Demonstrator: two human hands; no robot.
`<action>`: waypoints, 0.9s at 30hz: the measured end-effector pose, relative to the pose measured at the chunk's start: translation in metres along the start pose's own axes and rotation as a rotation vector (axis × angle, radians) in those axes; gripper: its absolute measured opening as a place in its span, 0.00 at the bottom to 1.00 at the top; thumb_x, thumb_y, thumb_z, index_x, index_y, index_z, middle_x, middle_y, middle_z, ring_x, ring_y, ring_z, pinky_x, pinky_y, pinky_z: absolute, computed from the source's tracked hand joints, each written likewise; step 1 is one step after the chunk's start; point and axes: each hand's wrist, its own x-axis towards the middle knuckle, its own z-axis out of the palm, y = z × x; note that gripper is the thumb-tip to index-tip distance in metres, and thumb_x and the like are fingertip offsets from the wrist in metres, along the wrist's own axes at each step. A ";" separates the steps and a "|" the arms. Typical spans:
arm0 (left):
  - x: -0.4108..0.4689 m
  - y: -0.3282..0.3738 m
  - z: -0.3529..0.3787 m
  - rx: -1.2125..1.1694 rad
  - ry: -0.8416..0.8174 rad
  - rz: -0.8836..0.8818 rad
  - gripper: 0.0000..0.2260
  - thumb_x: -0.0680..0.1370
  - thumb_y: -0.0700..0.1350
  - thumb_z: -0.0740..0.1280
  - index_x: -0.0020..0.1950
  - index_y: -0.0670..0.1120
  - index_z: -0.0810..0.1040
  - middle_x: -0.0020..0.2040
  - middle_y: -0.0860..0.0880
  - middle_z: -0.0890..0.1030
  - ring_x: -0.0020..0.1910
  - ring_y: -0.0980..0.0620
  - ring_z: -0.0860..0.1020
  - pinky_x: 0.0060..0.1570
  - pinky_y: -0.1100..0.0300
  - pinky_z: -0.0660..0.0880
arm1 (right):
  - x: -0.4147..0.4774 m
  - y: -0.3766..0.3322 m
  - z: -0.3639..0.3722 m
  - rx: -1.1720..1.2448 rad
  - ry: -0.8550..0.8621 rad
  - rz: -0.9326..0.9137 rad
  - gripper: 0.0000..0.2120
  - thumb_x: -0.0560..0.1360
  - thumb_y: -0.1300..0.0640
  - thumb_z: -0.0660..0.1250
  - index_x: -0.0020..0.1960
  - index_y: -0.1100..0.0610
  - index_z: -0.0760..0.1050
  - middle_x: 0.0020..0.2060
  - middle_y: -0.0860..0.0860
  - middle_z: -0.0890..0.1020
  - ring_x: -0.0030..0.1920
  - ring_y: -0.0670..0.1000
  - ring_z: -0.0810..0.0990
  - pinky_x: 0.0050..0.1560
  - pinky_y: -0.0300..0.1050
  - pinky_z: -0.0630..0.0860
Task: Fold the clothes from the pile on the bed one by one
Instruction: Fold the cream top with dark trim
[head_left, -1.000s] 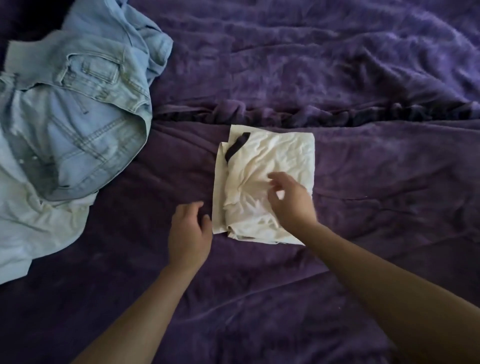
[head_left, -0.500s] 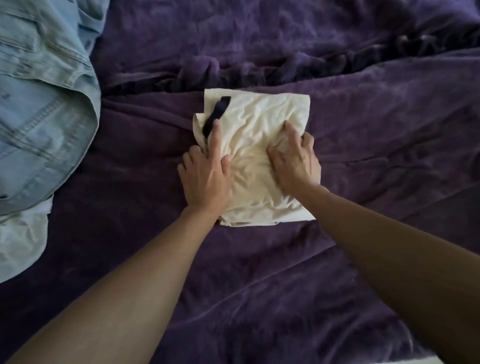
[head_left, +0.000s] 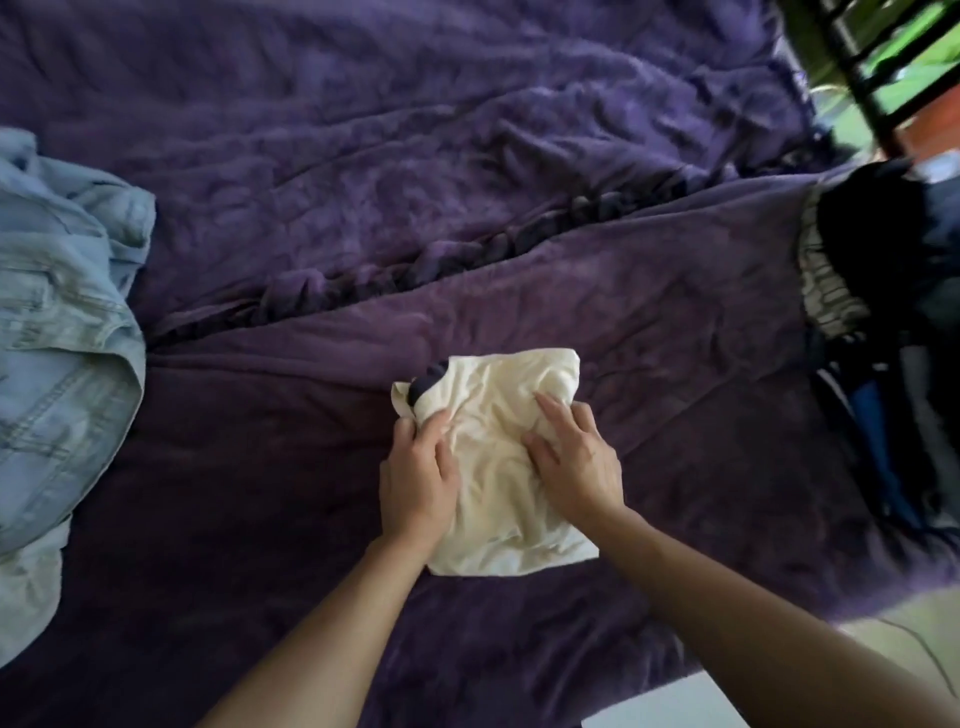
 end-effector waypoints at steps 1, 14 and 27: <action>-0.009 0.017 0.005 0.002 -0.011 0.011 0.15 0.78 0.38 0.62 0.64 0.45 0.77 0.53 0.43 0.76 0.46 0.39 0.79 0.49 0.45 0.76 | -0.007 0.011 -0.015 0.000 0.018 0.000 0.23 0.77 0.42 0.62 0.72 0.39 0.63 0.61 0.42 0.69 0.49 0.54 0.80 0.44 0.51 0.77; -0.111 0.264 0.140 -0.078 -0.003 0.287 0.14 0.79 0.37 0.63 0.64 0.44 0.78 0.53 0.48 0.76 0.44 0.53 0.78 0.45 0.59 0.76 | -0.062 0.224 -0.231 -0.013 0.193 0.022 0.25 0.77 0.41 0.60 0.73 0.41 0.61 0.59 0.42 0.68 0.45 0.50 0.78 0.36 0.43 0.69; -0.070 0.499 0.228 -0.208 0.165 0.444 0.13 0.79 0.37 0.63 0.62 0.41 0.79 0.55 0.41 0.77 0.52 0.44 0.78 0.52 0.68 0.68 | 0.041 0.336 -0.461 -0.055 0.441 -0.159 0.25 0.77 0.41 0.62 0.72 0.42 0.64 0.59 0.47 0.70 0.49 0.55 0.78 0.40 0.47 0.71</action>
